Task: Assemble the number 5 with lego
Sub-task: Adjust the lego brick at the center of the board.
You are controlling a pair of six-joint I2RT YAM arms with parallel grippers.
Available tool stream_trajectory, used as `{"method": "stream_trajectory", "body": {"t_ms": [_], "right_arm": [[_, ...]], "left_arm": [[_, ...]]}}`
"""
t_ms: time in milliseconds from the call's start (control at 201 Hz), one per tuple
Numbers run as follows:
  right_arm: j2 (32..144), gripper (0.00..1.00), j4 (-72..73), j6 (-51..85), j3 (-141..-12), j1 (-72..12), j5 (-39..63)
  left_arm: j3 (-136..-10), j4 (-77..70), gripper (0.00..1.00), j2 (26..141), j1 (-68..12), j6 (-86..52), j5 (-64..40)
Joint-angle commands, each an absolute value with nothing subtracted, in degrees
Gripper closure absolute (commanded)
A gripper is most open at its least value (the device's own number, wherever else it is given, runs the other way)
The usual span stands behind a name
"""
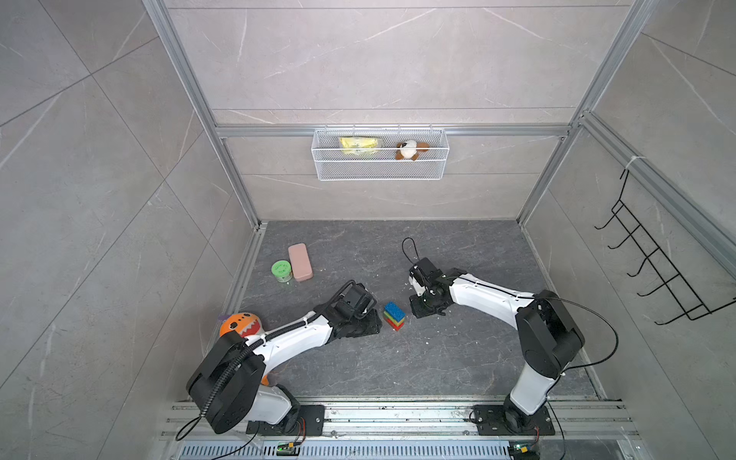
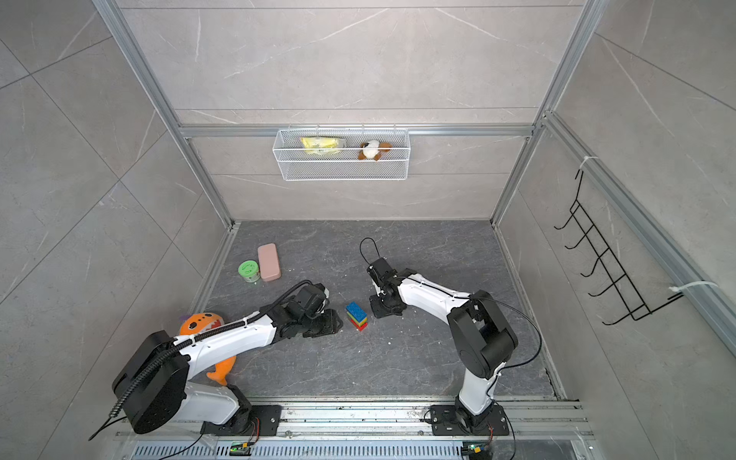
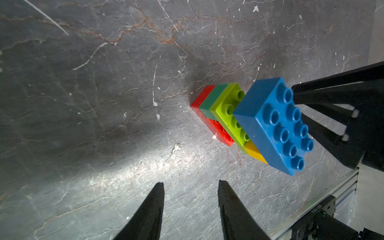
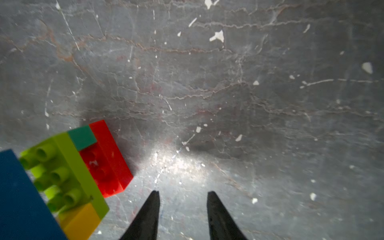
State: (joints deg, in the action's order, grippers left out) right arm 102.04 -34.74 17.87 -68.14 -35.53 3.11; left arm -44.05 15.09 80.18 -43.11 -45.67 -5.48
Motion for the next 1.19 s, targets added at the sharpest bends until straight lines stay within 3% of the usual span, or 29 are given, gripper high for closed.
{"method": "stream_trajectory", "body": {"t_ms": [0,239,622,1189], "right_arm": [[103.9,0.64,-29.6,20.8,-66.3,-35.2,6.3],[106.2,0.73,-25.7,22.5,-64.5,-35.2,9.8],[107.0,0.75,-18.7,26.5,-59.1,-35.3,16.1],[103.9,0.75,-13.0,32.9,-50.3,-40.8,17.0]], "left_arm": [[-45.0,16.2,0.53,79.3,-43.4,-47.1,-3.8],[-44.1,16.2,0.53,78.7,-43.3,-47.9,-3.3],[-43.0,16.0,0.53,78.3,-43.4,-48.3,-3.0],[-41.2,16.5,0.53,76.3,-42.9,-48.4,-1.4]]}}
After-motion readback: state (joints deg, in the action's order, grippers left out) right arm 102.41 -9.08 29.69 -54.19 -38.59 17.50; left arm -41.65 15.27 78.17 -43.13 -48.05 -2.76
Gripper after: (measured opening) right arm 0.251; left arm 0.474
